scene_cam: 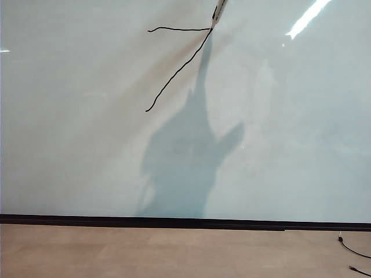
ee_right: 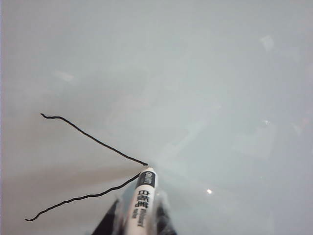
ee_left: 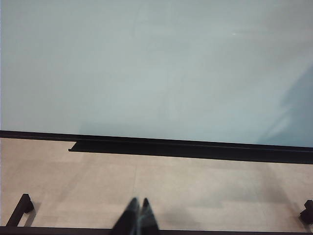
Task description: Pick up the pen on the shelf to the right of the whiteboard and write the letter Z.
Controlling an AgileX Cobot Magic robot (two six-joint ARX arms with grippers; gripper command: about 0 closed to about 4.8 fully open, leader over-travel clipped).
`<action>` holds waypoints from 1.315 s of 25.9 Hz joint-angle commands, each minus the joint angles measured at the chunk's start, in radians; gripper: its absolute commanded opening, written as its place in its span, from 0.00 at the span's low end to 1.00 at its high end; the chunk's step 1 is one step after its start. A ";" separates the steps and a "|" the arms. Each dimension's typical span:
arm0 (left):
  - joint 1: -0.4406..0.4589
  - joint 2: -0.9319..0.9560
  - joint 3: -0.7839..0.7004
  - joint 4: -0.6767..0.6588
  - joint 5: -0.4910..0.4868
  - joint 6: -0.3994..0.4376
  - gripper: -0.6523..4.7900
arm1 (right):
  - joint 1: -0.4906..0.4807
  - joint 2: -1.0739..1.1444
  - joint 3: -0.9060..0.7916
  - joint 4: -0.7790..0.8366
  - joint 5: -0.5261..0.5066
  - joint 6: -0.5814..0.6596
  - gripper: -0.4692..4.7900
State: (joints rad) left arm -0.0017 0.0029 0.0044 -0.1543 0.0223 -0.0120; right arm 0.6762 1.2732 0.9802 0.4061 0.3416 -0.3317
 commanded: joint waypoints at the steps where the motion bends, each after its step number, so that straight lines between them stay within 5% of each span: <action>1: 0.000 0.000 0.002 0.005 0.000 0.004 0.11 | -0.005 -0.007 0.007 0.038 0.020 -0.005 0.08; 6: 0.000 0.000 0.002 0.005 0.000 0.004 0.11 | 0.070 -0.030 -0.026 -0.042 0.037 0.025 0.08; 16: 0.000 0.000 0.002 0.005 0.000 0.004 0.11 | 0.209 0.082 -0.185 0.150 0.066 0.185 0.08; 27: 0.000 0.000 0.002 0.005 0.000 0.004 0.11 | 0.126 0.376 -0.167 0.510 -0.122 0.334 0.08; 34: 0.000 0.000 0.002 0.005 0.000 0.004 0.11 | 0.104 0.410 -0.150 0.539 -0.158 0.359 0.08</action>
State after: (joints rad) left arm -0.0017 0.0029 0.0048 -0.1543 0.0223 -0.0120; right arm 0.7853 1.6871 0.8246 0.9203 0.1967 0.0219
